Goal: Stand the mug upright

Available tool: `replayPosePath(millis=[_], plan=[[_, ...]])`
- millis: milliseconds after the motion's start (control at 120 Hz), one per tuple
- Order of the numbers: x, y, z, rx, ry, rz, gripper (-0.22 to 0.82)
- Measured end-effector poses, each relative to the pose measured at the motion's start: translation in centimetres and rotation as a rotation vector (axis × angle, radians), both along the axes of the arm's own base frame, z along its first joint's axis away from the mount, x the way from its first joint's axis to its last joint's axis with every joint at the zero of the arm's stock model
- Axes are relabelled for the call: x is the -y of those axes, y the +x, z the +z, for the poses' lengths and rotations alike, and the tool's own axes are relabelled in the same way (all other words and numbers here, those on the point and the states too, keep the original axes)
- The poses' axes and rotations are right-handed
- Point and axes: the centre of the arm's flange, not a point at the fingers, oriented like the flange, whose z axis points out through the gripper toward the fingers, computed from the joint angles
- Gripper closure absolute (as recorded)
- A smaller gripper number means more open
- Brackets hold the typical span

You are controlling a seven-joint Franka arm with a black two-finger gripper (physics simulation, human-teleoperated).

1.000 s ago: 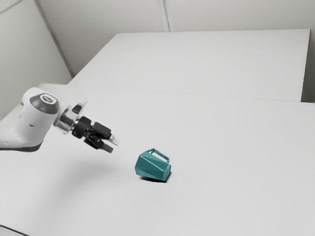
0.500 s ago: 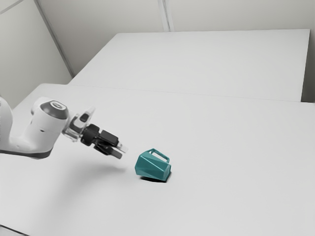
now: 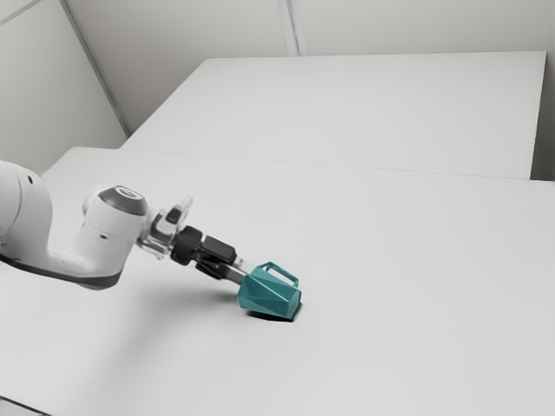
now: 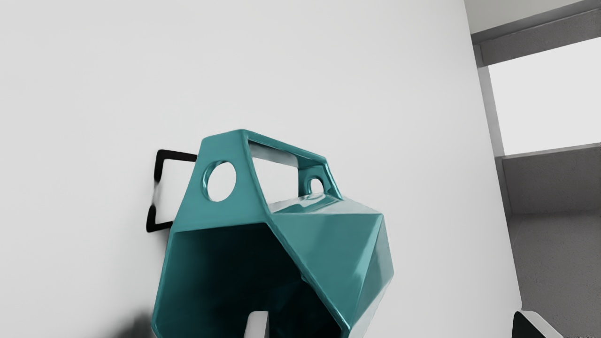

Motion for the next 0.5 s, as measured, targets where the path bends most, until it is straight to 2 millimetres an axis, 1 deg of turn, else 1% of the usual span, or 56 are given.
replayPosePath(millis=[325,408,500], plan=[[1.5,0.5,-1.3,0.005,-0.028,-0.009,0.06],[1.8,0.6,-1.5,0.006,-0.036,-0.009,0.11],[2.0,0.6,-1.5,0.011,-0.042,-0.008,0.22]])
